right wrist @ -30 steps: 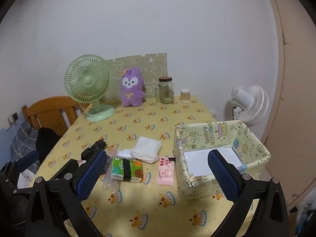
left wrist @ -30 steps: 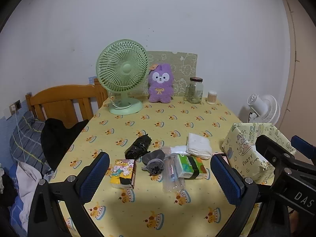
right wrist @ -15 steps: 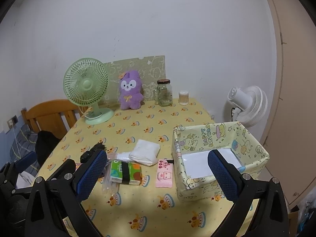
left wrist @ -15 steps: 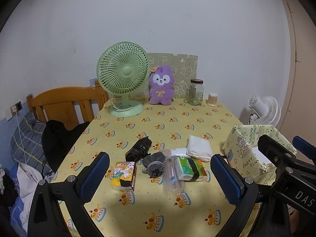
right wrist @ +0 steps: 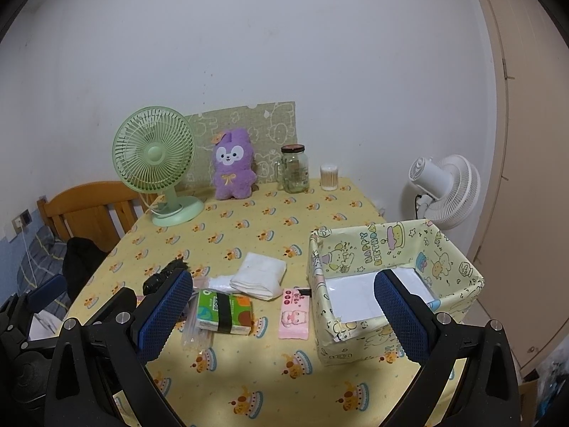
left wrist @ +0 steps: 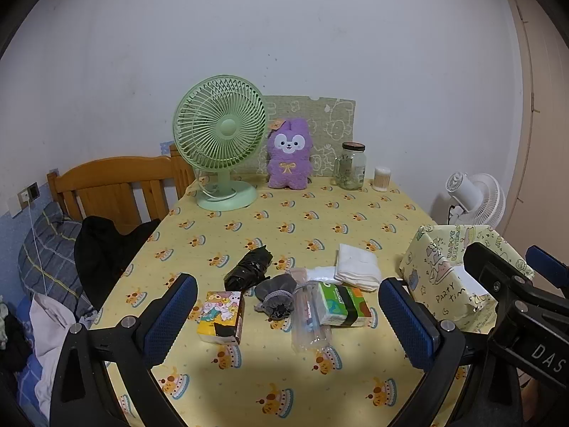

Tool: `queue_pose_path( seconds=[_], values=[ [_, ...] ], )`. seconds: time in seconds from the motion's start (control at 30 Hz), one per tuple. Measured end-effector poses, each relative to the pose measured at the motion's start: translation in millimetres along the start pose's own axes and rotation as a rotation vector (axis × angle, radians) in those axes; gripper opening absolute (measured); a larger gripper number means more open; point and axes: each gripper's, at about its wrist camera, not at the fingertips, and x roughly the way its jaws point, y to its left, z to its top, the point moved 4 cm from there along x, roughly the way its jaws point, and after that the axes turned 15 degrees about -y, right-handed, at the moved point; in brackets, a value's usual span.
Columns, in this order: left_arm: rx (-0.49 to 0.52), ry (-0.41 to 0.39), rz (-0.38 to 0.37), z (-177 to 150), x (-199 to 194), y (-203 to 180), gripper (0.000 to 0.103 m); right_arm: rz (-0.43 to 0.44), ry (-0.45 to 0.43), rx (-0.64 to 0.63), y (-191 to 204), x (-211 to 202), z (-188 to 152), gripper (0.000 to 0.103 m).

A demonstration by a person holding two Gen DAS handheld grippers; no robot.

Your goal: Organize soft objects

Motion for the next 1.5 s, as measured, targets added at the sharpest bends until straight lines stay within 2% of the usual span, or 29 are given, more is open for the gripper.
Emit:
queue_pose_path(
  seconds=[1.5],
  values=[
    [-0.007, -0.015, -0.007, -3, -8, 3, 0.102, 0.01, -0.018, 0.003, 3, -9, -2, 0.103]
  ],
)
